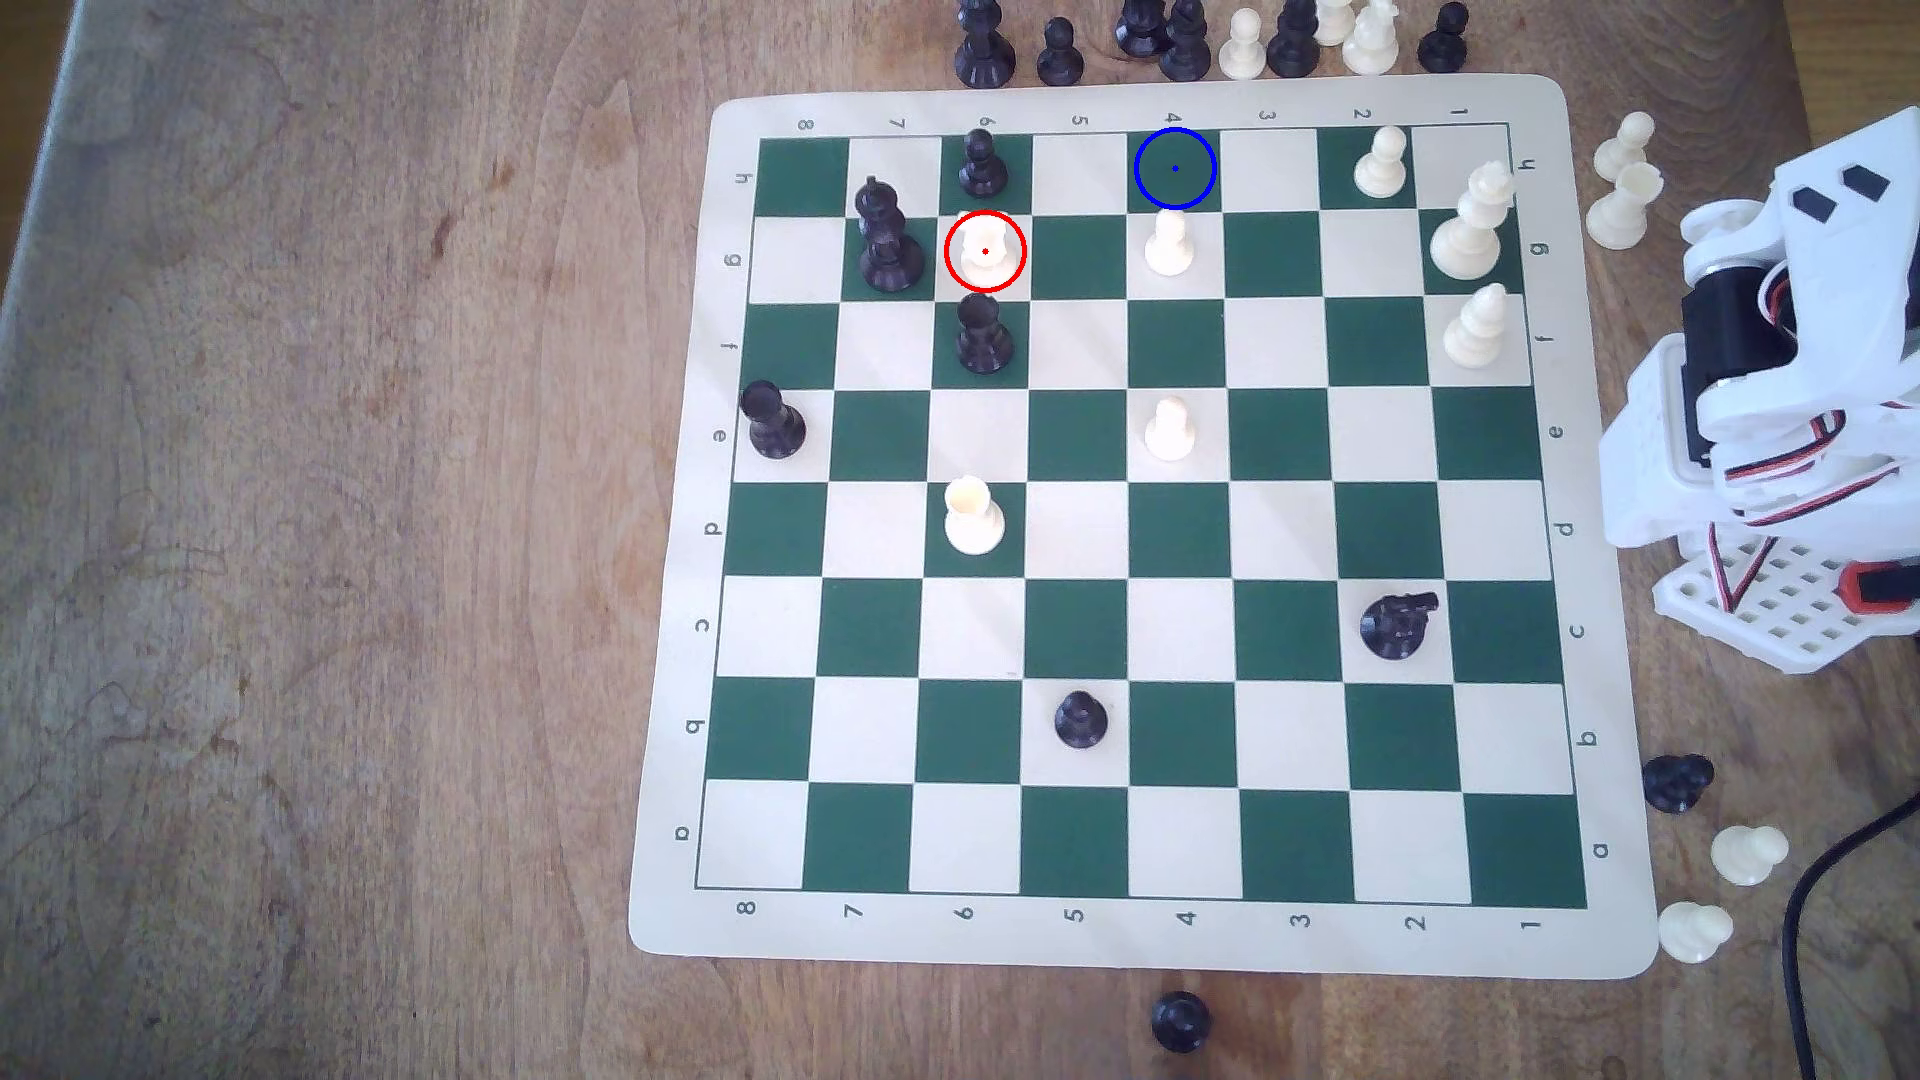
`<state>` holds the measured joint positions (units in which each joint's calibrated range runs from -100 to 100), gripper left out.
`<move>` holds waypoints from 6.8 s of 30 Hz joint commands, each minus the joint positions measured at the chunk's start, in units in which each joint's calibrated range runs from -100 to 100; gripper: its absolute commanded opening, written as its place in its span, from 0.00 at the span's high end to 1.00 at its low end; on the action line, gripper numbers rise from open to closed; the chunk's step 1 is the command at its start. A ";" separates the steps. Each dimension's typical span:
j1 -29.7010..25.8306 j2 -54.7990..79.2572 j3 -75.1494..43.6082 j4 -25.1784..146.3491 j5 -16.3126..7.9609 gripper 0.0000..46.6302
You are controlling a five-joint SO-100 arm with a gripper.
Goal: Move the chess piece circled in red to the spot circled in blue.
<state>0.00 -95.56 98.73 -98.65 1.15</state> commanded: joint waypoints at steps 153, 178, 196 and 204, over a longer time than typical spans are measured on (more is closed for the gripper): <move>15.53 110.33 -101.18 147.54 11.62 0.83; 15.37 90.21 -93.57 149.59 7.08 0.99; 24.99 74.59 -69.18 143.69 3.66 0.99; 27.96 76.80 -65.46 139.84 2.05 0.99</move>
<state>27.36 -15.96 33.48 42.87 3.79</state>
